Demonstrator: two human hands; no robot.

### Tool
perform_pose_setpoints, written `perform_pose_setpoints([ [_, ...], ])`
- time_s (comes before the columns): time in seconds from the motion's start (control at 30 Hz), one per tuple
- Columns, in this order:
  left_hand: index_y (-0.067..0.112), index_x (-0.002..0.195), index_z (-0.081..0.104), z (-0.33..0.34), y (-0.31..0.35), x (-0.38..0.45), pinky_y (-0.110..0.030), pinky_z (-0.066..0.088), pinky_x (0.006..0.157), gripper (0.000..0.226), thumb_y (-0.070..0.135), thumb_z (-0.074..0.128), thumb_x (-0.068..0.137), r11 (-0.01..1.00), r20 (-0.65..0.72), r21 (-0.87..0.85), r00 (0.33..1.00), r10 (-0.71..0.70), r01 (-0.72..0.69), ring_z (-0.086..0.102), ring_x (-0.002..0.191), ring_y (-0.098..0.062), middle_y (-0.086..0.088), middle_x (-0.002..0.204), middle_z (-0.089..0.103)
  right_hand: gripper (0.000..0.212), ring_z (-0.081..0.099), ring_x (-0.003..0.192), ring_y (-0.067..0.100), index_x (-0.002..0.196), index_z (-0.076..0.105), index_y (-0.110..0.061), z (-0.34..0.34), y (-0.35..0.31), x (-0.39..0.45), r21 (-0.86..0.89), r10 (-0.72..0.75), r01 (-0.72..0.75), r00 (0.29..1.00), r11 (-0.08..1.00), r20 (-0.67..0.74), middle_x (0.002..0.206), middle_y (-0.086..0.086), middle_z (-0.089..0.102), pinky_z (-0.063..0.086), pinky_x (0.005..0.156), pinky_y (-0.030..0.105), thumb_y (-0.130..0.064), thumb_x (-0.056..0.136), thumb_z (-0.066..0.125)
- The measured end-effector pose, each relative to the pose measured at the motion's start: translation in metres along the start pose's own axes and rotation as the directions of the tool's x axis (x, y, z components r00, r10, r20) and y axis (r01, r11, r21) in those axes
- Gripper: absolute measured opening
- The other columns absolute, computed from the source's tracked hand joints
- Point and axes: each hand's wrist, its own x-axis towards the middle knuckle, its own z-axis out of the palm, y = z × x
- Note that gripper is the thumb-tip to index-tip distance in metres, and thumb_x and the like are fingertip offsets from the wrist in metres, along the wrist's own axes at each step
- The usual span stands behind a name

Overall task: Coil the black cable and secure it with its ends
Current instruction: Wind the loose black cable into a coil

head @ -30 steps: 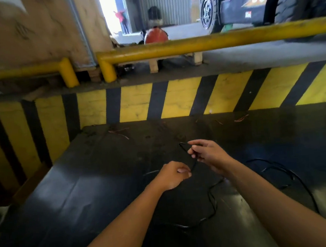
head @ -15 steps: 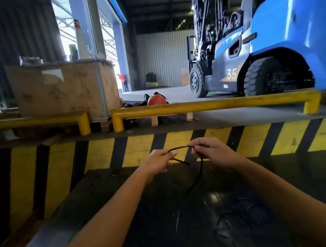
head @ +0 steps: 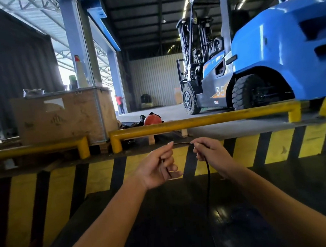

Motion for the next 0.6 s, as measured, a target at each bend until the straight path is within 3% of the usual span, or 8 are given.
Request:
perform_pose_setpoints([
  [0.1, 0.015, 0.060, 0.057, 0.012, 0.009, -0.001, -0.030, 0.057, 0.057, 0.035, 0.031, 0.052, 0.090, 0.990, 0.014, -0.108, 0.995, 0.097, -0.094, 0.055, 0.042, -0.013, 0.002, 0.039, 0.045, 0.021, 0.050, 0.066, 0.009, 0.103, 0.061, -0.014, 0.008, -0.003, -0.006, -0.023, 0.026, -0.026, 1.000, 0.999, 0.002, 0.080, 0.000, 0.056, 0.042, 0.061, 0.022, -0.021, 0.097, 0.042],
  [0.17, 0.014, 0.087, 0.068, 0.020, 0.017, 0.002, -0.031, 0.060, 0.060, 0.024, 0.028, 0.049, 0.093, 0.970, 0.011, -0.162, 0.983, 0.183, -0.178, 0.059, 0.045, -0.013, 0.001, 0.043, 0.052, 0.023, 0.050, 0.069, 0.011, 0.095, 0.061, -0.018, 0.024, 0.005, -0.014, -0.031, 0.062, -0.061, 0.997, 0.998, 0.040, 0.079, 0.000, 0.055, 0.041, 0.063, 0.026, -0.027, 0.097, 0.040],
  [0.23, 0.018, 0.116, 0.064, 0.026, 0.027, 0.006, -0.038, 0.060, 0.072, 0.027, 0.022, 0.046, 0.096, 0.939, 0.003, -0.239, 0.967, 0.254, -0.246, 0.071, 0.063, -0.019, -0.006, 0.064, 0.070, 0.029, 0.050, 0.067, 0.009, 0.088, 0.062, -0.021, 0.039, 0.014, -0.026, -0.072, 0.093, -0.082, 0.983, 0.994, 0.158, 0.073, -0.001, 0.053, 0.040, 0.064, 0.027, -0.031, 0.098, 0.037],
  [0.3, 0.028, 0.130, 0.055, 0.023, 0.037, 0.009, -0.051, 0.054, 0.085, 0.036, 0.016, 0.044, 0.097, 0.919, -0.015, -0.256, 0.952, 0.307, -0.300, 0.071, 0.096, -0.029, -0.013, 0.104, 0.074, 0.032, 0.051, 0.065, 0.006, 0.085, 0.061, -0.025, 0.052, 0.019, -0.037, -0.168, 0.110, -0.055, 0.934, 0.984, 0.340, 0.070, -0.003, 0.053, 0.042, 0.066, 0.025, -0.032, 0.099, 0.033],
  [0.4, 0.039, 0.142, 0.037, 0.006, 0.047, 0.011, -0.063, 0.037, 0.099, 0.054, 0.011, 0.044, 0.096, 0.938, -0.107, -0.089, 0.940, 0.325, -0.334, 0.048, 0.130, -0.035, -0.009, 0.139, 0.054, 0.030, 0.055, 0.071, 0.004, 0.091, 0.062, -0.026, 0.052, 0.014, -0.047, -0.313, 0.121, 0.040, 0.869, 0.949, 0.480, 0.075, -0.007, 0.056, 0.044, 0.071, 0.023, -0.035, 0.098, 0.034],
  [0.5, 0.043, 0.145, 0.029, -0.022, 0.048, 0.008, -0.072, 0.014, 0.108, 0.054, 0.018, 0.038, 0.098, 0.949, -0.197, 0.091, 0.929, 0.314, -0.302, 0.030, 0.141, -0.034, -0.006, 0.153, 0.037, 0.028, 0.057, 0.076, 0.003, 0.095, 0.061, -0.023, 0.026, 0.003, -0.038, -0.431, 0.059, 0.182, 0.871, 0.884, 0.488, 0.079, -0.011, 0.056, 0.042, 0.072, 0.020, -0.034, 0.098, 0.035],
  [0.6, 0.046, 0.146, 0.027, -0.050, 0.045, 0.003, -0.074, 0.001, 0.107, 0.048, 0.028, 0.032, 0.101, 0.964, -0.218, 0.192, 0.949, 0.226, -0.185, 0.017, 0.146, -0.035, -0.006, 0.158, 0.028, 0.021, 0.059, 0.081, 0.008, 0.081, 0.055, -0.031, -0.006, -0.008, -0.018, -0.550, -0.019, 0.280, 0.902, 0.787, 0.432, 0.079, -0.012, 0.056, 0.044, 0.076, 0.024, -0.033, 0.096, 0.041],
])
